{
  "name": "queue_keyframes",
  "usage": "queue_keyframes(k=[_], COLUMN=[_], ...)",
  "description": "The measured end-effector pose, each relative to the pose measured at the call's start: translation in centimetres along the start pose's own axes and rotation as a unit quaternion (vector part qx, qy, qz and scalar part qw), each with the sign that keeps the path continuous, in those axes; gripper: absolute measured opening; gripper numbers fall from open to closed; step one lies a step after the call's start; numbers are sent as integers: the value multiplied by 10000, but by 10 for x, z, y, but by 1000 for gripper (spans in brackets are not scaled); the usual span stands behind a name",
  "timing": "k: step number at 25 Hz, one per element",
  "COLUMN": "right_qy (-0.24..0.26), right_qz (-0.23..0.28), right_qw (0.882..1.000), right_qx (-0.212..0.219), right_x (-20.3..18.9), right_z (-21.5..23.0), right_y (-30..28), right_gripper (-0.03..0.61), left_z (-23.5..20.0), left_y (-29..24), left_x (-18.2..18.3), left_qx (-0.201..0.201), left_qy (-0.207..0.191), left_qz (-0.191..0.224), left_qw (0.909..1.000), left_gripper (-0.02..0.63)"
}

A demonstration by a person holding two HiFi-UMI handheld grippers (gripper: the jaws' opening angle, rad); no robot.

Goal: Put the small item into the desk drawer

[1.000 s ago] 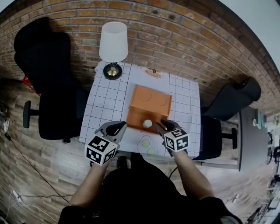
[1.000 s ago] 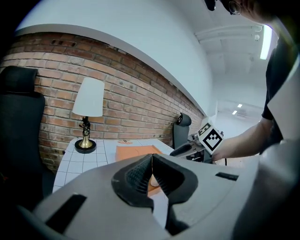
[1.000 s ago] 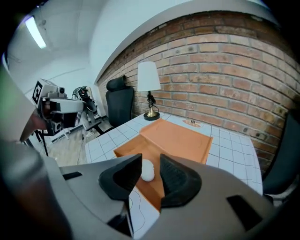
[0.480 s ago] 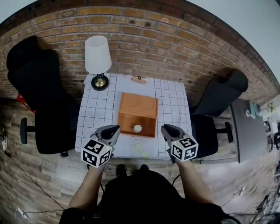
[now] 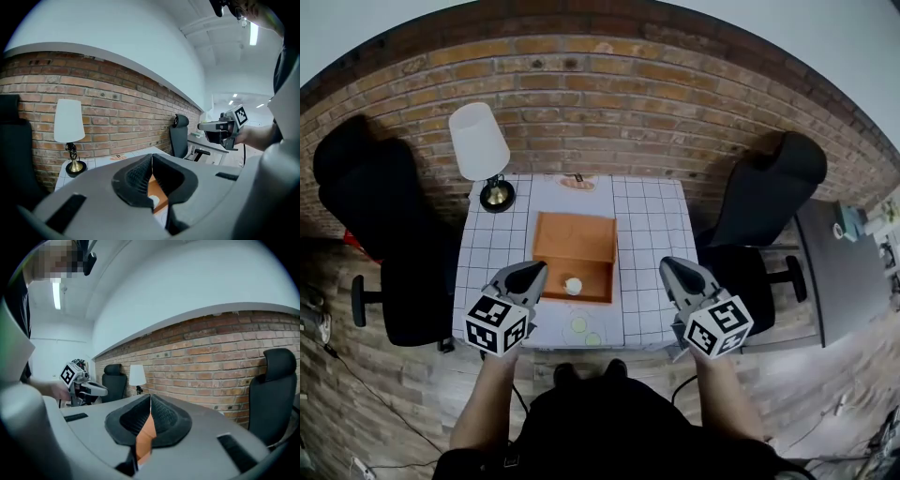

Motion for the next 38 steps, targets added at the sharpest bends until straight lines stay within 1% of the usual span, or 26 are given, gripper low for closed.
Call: queue_keyframes(k=[4, 6, 8, 10, 12, 15, 17, 19, 22, 29, 38], right_qy=[212, 426, 514, 389, 223, -62, -88, 116, 398, 361, 281], right_qz=[273, 290, 333, 540, 853, 1317, 1476, 1485, 1336, 1027, 930], right_qw=[9994, 9985, 9976, 9970, 9956, 9910, 9888, 9887, 9902, 9941, 9953], right_qx=[71, 182, 331, 390, 331, 242, 206, 150, 95, -14, 33], right_x=[19, 28, 41, 53, 63, 71, 74, 73, 65, 45, 42], right_z=[27, 39, 49, 58, 62, 62, 58, 53, 50, 55, 52], right_y=[12, 11, 8, 6, 5, 5, 5, 6, 7, 12, 13], right_gripper=[5, 5, 5, 5, 5, 3, 3, 3, 3, 3, 3], left_z=[9, 11, 11, 8, 4, 0, 1, 5, 8, 6, 7], left_y=[-17, -24, -33, -39, -41, -40, -36, -33, -31, -28, -30], left_x=[23, 36, 49, 61, 69, 72, 72, 70, 68, 59, 57], left_qx=[160, 215, 225, 274, 410, 664, 790, 871, 901, 908, 776], left_qy=[-93, -201, -309, -401, -464, -424, -393, -457, -527, -449, -407], left_qz=[68, 111, 187, 246, 287, 358, 390, 361, 332, 348, 353], left_qw=[9998, 9995, 9991, 9985, 9977, 9963, 9953, 9945, 9940, 9942, 9955], left_gripper=[11, 11, 11, 11, 11, 11, 11, 11, 11, 11, 11])
Point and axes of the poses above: the fingertips, and each gripper's own axes: y backward along the fingers, z to its right, x out of its top, the point moved 10 cm from there along y, backward along the fingers, and after that the axes turned 4 degrees about -y, right-handed, at the moved point
